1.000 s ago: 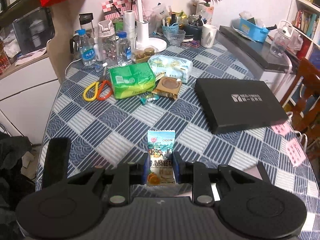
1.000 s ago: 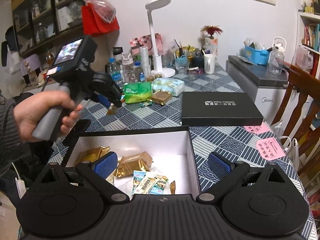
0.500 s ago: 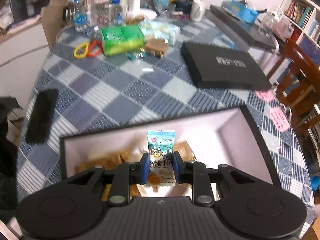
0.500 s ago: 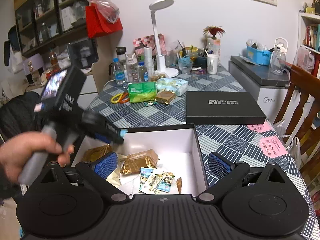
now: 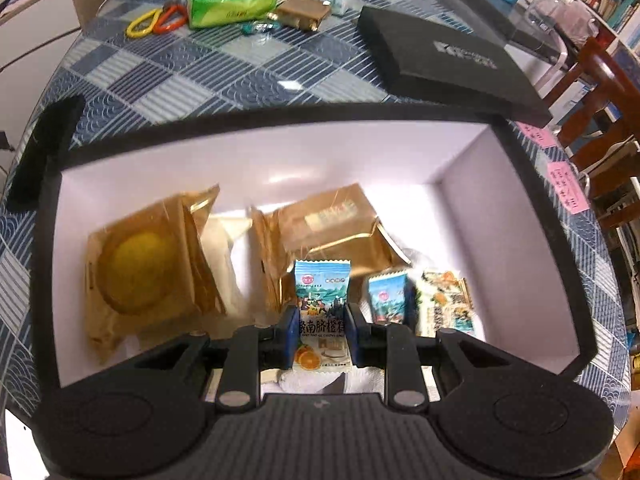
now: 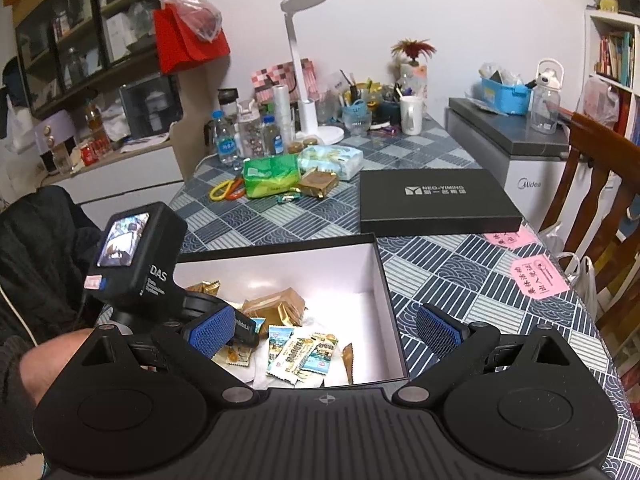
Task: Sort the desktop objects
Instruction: 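Open the left gripper to release the packet and lift away, then move the right tool over the table toward the gold round mooncake packet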
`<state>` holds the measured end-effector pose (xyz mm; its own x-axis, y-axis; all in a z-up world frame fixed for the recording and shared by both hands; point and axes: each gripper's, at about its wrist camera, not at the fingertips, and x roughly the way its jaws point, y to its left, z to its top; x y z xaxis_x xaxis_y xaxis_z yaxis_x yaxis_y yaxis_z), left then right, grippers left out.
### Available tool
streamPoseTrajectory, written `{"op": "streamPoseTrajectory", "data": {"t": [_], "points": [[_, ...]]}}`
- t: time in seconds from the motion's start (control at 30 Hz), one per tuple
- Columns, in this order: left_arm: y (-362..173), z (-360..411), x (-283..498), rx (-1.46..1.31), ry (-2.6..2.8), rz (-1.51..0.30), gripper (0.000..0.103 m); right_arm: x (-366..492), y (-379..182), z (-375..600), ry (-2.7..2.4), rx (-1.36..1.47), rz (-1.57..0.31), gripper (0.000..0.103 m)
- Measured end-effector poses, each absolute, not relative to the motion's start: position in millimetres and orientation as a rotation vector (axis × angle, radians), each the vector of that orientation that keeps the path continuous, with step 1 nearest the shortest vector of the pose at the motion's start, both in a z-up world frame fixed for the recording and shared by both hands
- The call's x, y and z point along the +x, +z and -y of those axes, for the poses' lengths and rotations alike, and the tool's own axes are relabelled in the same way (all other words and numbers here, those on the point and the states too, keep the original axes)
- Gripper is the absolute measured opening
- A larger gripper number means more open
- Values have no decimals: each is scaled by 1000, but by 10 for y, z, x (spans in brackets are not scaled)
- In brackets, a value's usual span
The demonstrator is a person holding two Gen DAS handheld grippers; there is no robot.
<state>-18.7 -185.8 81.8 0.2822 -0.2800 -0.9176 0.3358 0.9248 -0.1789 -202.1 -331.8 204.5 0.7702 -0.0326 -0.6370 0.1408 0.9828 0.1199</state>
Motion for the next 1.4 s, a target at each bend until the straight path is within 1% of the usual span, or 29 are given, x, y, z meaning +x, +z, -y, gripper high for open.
{"op": "streamPoseTrajectory", "data": {"t": [0.17, 0.43, 0.53, 0.6, 0.63, 0.67, 0.73, 0.77, 1.03, 1.2, 1.3, 1.4], "points": [[779, 1844, -219, 52, -394, -1218, 33, -1993, 2016, 3302, -80, 160, -697, 98], [785, 1818, -273, 57, -376, -1206, 33, -1940, 2005, 3278, -62, 156, -709, 98], [786, 1819, -283, 55, -371, -1199, 37, -1933, 2002, 3276, -58, 154, -712, 98], [805, 1821, -296, 59, -370, -1190, 46, -1935, 2000, 3276, -56, 154, -714, 98], [823, 1827, -304, 62, -371, -1183, 49, -1938, 2000, 3278, -55, 154, -714, 98], [844, 1833, -314, 65, -372, -1175, 54, -1940, 2000, 3279, -54, 154, -715, 98], [900, 1854, -340, 76, -376, -1154, 69, -1941, 2003, 3275, -52, 152, -715, 98], [931, 1862, -356, 81, -377, -1142, 81, -1941, 2004, 3274, -52, 151, -715, 98], [1289, 1786, -565, 118, -337, -993, 82, -1876, 2058, 3286, -33, 126, -702, 98], [1556, 1604, -722, 172, -234, -841, 83, -1588, 2178, 3368, -13, 118, -691, 98], [1645, 1455, -797, 170, -184, -800, 83, -1415, 2250, 3417, -2, 114, -684, 98], [1697, 1308, -836, 137, -164, -788, 83, -1059, 2296, 3457, 55, 159, -738, 98]]}}
